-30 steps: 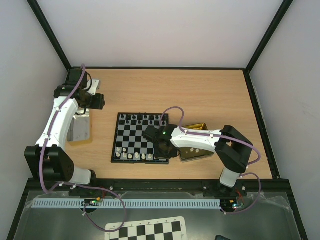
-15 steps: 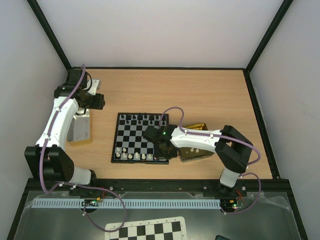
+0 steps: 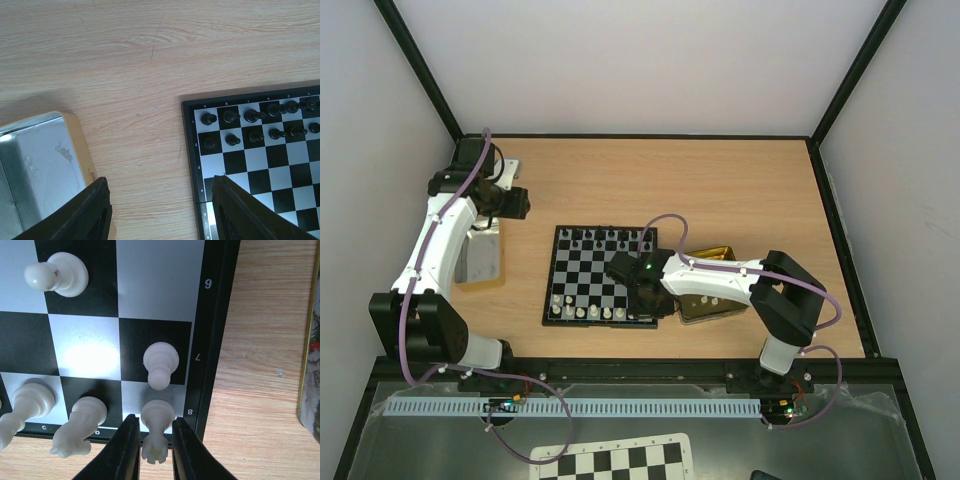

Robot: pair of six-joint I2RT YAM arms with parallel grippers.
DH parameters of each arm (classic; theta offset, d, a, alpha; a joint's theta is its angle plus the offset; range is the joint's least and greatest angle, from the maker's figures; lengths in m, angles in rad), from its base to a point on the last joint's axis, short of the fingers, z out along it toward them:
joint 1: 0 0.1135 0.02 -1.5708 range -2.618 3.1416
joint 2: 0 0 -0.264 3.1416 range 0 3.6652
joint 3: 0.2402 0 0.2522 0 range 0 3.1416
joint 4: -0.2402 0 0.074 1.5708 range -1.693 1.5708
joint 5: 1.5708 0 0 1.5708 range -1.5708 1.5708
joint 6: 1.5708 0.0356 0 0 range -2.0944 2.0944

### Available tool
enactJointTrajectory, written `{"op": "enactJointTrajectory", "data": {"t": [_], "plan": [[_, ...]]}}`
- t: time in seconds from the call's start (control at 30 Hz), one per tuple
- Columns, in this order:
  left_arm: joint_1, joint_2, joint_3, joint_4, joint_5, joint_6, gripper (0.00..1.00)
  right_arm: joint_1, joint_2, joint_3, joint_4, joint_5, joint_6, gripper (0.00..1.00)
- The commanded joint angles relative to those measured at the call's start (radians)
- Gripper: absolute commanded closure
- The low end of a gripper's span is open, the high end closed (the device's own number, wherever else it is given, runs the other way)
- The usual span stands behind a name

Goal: Set up the chess pieces on the board
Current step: Place the chess piece on the chessboard.

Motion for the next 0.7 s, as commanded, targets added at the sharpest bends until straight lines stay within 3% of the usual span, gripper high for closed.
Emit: {"op": "enactJointTrajectory", "data": {"t": [0.0, 0.67], "plan": [[-0.004, 0.001, 0.014, -0.007, -0.004, 0.0, 0.44, 0.007, 0.01, 0.021, -0.015, 0.019, -0.003, 0.81], [-0.004, 0.003, 0.02, -0.008, -0.001, -0.001, 0.44, 0.007, 0.028, 0.073, -0.06, 0.067, -0.01, 0.78]]}}
